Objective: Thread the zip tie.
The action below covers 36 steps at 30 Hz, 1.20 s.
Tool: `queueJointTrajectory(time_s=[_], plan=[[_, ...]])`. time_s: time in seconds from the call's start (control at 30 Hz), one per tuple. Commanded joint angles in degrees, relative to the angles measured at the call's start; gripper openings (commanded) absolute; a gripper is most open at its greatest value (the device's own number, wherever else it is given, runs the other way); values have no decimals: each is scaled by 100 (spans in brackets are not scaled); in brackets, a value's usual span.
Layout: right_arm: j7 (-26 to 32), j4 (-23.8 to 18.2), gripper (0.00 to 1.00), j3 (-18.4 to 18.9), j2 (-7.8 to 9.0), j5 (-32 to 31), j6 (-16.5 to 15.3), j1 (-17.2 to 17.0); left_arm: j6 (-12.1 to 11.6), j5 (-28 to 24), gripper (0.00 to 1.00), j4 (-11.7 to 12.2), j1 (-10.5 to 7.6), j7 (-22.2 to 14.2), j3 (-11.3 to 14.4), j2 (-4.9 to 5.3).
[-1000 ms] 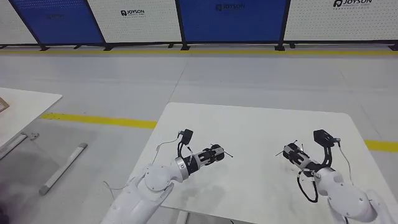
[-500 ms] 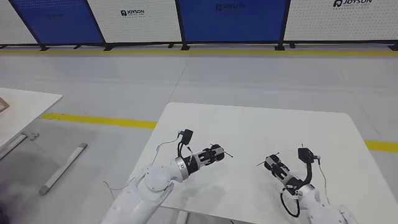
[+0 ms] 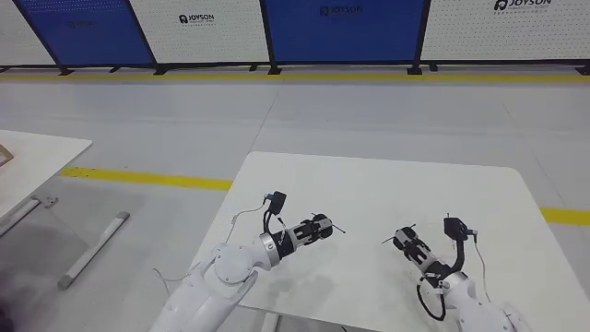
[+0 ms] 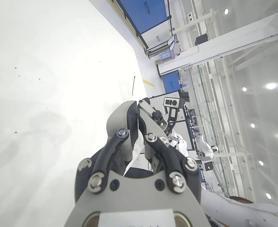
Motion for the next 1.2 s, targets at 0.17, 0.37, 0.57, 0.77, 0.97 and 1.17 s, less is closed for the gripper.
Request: queueJointTrajectory(time_s=[0.17,0.37,0.57,0.77,0.97,1.17], plan=[[-577,-264,0,-65,-56,-187,3,1,0,0,0,0,0,0,0,0],[-577,-264,0,-65,-56,-187,3,1,0,0,0,0,0,0,0,0],[-577,-264,0,-65,-56,-187,3,1,-9,138,0,-60,10,115,32,-3],[-577,-264,0,-65,-56,-187,3,1,128,854,0,-486,47,559,377,-39],[-577,-264,0,-65,-56,-187,3,1,430,1245,0,-250,-252,938,972,-167],[-577,-264,0,-65,-56,-187,3,1,508,1236,0,-112,-343,1119,1051,-205]])
